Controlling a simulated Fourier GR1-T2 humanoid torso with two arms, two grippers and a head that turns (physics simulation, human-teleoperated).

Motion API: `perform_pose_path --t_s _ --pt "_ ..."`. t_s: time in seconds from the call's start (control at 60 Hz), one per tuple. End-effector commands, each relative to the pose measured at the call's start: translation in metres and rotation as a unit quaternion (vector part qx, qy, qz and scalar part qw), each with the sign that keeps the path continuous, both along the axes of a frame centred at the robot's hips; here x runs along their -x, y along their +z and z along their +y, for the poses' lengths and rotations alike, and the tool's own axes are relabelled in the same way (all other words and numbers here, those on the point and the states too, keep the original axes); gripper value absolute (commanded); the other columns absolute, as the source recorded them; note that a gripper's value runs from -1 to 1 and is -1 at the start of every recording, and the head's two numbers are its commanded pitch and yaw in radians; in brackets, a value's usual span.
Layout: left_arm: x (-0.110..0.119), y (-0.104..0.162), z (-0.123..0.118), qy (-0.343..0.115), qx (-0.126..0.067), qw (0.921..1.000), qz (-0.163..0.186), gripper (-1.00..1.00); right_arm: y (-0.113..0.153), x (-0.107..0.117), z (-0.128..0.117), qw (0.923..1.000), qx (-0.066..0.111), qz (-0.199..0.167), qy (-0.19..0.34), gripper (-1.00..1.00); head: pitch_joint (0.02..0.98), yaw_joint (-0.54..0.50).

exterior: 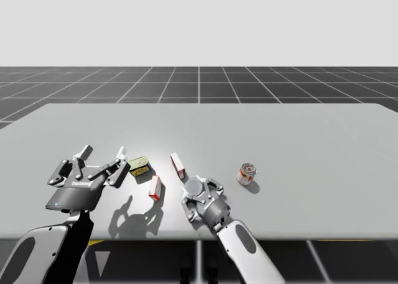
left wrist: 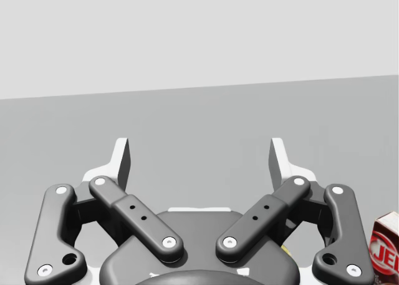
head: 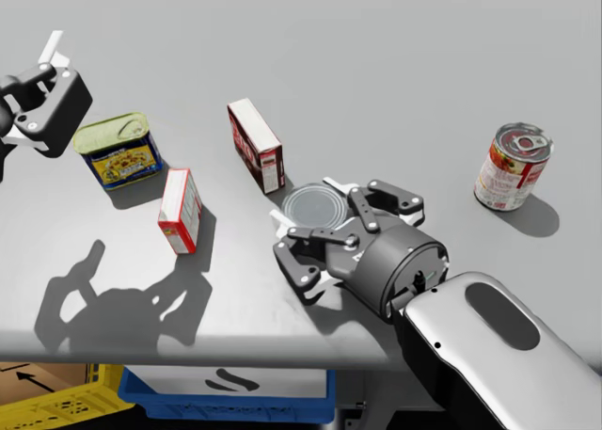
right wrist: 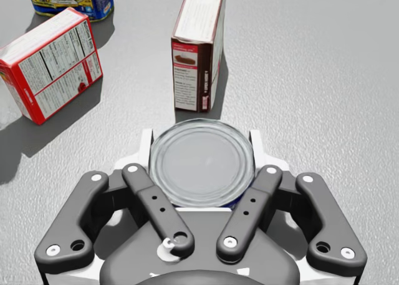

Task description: Grasp the tuna can and hold it up.

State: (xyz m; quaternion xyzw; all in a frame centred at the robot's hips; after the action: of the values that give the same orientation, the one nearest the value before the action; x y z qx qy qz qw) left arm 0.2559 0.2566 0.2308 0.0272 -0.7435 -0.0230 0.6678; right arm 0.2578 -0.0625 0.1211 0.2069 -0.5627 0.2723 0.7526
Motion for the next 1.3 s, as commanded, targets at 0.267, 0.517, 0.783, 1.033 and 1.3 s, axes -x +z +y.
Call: perform_pose_path --t_s 0.267,0.517,0.783,1.033,1.3 --pt "0.0 -0.001 0.0 0.001 -0.002 1.0 0.001 -1.0 -0.01 0.001 -0.004 0.9997 0.011 0.013 -0.018 0.92 0.689 0.08" --pt "-0.001 -0.002 0.0 0.002 -0.002 1.0 0.001 -1.0 -0.011 0.0 -0.006 0.9996 0.011 0.009 -0.024 0.92 0.532 0.08" --pt "-0.001 -0.001 0.0 0.002 0.0 1.0 0.001 -1.0 -0.004 -0.002 -0.008 0.9993 0.007 0.002 -0.036 0.88 0.489 0.08" --pt "0.0 -0.001 0.002 0.002 0.005 1.0 0.001 -1.0 0.038 0.002 -0.01 0.9984 -0.006 -0.041 -0.038 0.89 0.476 0.07" --pt "0.0 0.0 0.004 0.006 0.013 0.9999 0.002 -1.0 0.097 0.005 -0.014 0.993 -0.028 -0.105 -0.047 0.85 0.464 0.06"
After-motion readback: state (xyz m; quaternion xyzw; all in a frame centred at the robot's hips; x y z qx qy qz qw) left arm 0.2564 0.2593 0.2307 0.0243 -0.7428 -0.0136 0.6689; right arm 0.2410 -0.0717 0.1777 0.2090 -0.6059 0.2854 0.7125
